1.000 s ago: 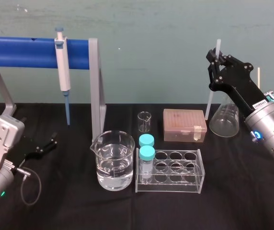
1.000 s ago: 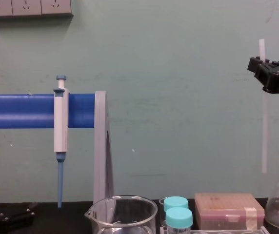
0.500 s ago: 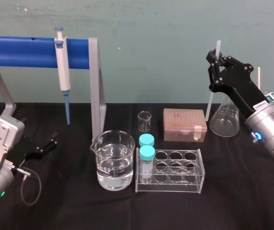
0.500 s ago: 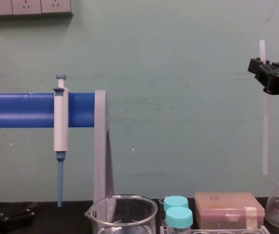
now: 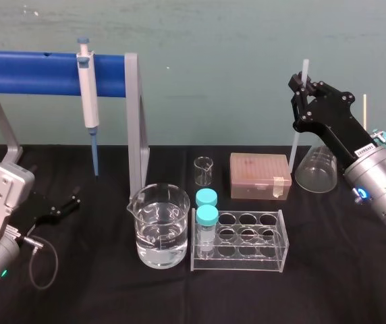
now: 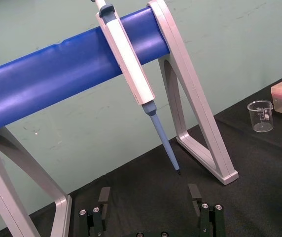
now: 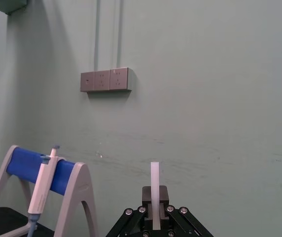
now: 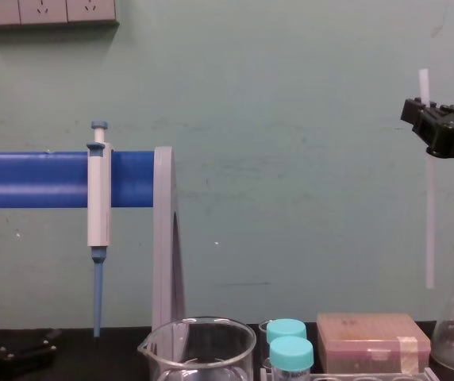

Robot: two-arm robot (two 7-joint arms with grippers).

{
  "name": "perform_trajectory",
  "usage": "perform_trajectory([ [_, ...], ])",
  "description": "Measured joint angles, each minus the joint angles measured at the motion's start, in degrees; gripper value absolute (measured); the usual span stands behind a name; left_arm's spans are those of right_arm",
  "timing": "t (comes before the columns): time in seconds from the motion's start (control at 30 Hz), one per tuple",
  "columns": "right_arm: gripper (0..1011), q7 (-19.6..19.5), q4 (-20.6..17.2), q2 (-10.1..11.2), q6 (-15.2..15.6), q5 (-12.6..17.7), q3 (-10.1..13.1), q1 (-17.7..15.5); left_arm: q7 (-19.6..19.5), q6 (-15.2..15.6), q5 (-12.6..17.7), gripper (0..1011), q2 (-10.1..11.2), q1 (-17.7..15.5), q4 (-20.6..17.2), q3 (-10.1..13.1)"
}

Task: Pick up the stirring rod with one hand, then place it down.

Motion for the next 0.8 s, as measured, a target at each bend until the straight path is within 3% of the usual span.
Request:
perform_trajectory([
  [0.8, 72, 0.2, 0.4, -0.2, 0.2, -0.1, -0.3, 0.4, 0.0, 0.0, 0.0, 1000, 0.0, 0.0, 0.0, 0.0],
])
